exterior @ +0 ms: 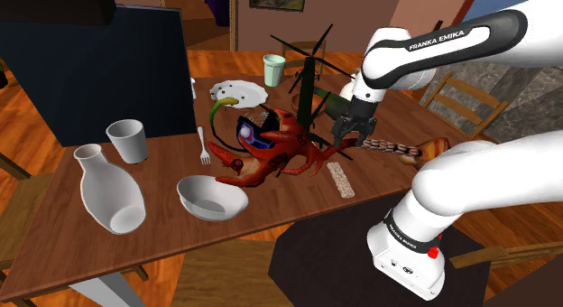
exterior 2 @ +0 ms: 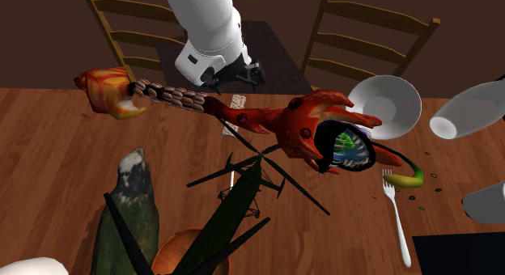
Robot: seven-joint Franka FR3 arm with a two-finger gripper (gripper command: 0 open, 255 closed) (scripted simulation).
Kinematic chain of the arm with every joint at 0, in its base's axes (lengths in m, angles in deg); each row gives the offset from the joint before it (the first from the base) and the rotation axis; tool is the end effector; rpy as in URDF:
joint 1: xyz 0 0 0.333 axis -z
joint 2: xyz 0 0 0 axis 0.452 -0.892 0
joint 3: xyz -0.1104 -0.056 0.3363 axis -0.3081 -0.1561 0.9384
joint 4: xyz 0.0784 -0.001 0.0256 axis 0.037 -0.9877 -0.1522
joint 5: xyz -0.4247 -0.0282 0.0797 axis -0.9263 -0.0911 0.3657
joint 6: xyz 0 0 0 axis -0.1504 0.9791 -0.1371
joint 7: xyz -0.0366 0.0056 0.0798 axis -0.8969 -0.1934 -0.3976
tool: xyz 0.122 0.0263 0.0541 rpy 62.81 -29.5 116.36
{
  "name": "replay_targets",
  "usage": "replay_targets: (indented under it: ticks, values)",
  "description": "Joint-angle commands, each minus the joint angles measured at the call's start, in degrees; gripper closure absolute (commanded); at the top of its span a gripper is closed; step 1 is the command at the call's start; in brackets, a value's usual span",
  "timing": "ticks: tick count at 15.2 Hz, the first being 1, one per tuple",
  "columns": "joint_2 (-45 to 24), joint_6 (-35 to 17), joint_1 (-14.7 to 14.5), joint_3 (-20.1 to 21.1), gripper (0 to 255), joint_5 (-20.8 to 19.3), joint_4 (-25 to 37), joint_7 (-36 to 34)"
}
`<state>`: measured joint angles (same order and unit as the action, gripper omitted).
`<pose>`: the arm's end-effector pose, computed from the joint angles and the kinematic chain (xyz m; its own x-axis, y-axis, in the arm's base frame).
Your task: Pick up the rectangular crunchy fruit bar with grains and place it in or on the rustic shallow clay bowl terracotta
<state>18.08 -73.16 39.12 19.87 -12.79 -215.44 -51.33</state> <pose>0.2868 -0.0810 0.3266 0.9185 -0.3601 -0.1631 -0.3819 -0.9149 -0.1310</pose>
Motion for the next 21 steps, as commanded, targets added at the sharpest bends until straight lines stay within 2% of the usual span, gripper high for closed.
replay_targets:
  ticks: [1,7,8,12,14,21]
  values:
    - [-3.3,-5.2,0.9,-0.6,0,0.5,-2.2,-0.9]
    - [-15.9,-20.9,2.9,-3.5,0,3.6,-6.6,-1.3]
    - [-16.9,-22.2,3.0,-3.0,0,4.5,-6.9,-0.8]
    - [-21.2,-27.4,-0.1,-4.9,0,6.3,-7.8,0.3]
    - [-23.5,-30.2,-3.0,-7.3,0,6.9,-8.1,0.7]
    - [-24.2,-30.9,-3.7,-7.8,0,7.4,-8.2,0.9]
